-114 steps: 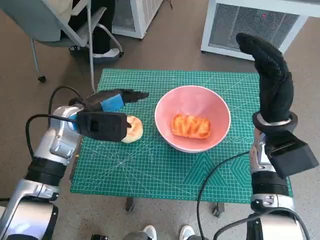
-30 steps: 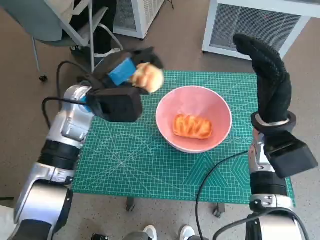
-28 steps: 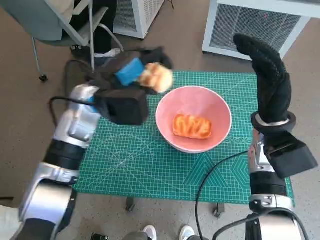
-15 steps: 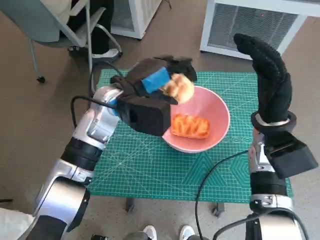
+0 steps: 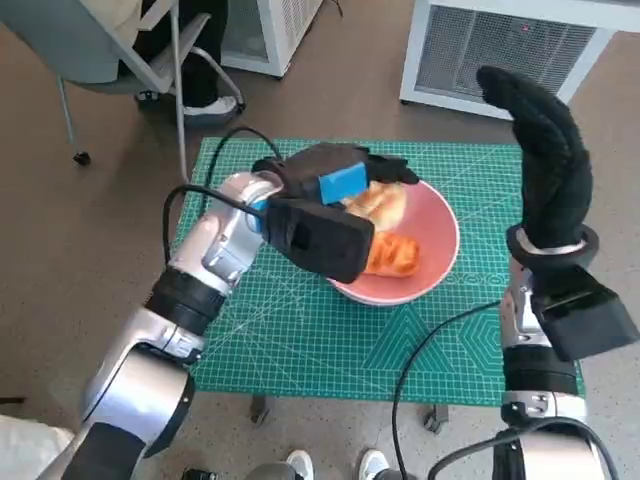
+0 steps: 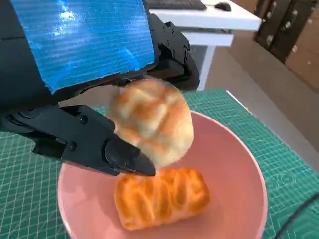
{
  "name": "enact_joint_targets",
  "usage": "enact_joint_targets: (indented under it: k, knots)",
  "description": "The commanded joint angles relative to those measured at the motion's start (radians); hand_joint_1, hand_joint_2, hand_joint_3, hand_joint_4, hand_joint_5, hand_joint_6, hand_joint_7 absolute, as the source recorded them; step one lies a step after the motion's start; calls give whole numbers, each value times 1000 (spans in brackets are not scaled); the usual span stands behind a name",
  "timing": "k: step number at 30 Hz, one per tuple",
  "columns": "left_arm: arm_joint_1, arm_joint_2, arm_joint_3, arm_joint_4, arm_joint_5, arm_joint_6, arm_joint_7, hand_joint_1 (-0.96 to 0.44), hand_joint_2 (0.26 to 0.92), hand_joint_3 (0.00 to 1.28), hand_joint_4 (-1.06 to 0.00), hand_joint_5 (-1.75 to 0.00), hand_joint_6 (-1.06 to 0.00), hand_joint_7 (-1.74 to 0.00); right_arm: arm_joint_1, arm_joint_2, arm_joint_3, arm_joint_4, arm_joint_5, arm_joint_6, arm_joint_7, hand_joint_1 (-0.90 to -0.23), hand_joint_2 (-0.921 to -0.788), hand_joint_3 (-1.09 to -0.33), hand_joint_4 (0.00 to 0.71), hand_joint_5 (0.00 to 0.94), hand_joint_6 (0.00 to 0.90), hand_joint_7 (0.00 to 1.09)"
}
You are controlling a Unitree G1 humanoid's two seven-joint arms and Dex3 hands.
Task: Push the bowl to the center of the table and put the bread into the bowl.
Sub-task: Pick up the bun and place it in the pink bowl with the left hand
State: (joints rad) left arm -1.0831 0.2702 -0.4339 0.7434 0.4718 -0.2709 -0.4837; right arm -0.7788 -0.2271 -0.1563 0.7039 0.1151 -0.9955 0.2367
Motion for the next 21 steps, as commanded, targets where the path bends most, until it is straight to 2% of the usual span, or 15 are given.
enact_joint_targets:
  k: [1, 12, 21]
  knots:
    - [3, -3, 22, 14, -29, -40, 3, -408, 921, 62, -199, 0, -349, -92, 31, -2, -4, -13, 6, 16, -6, -651, -921, -776, 311, 4, 55, 584]
    - [19, -7, 161, -18, -206, -88, -10, -379, 921, 120, -203, -5, -369, -87, 27, 1, -6, -35, 4, 30, -15, -643, -921, -775, 313, 4, 55, 580]
    - [97, -56, 328, -125, -425, -118, 27, -366, 921, 208, -297, -37, -397, -100, 6, -3, -7, -37, 6, 44, -17, -636, -921, -768, 313, 3, 53, 573]
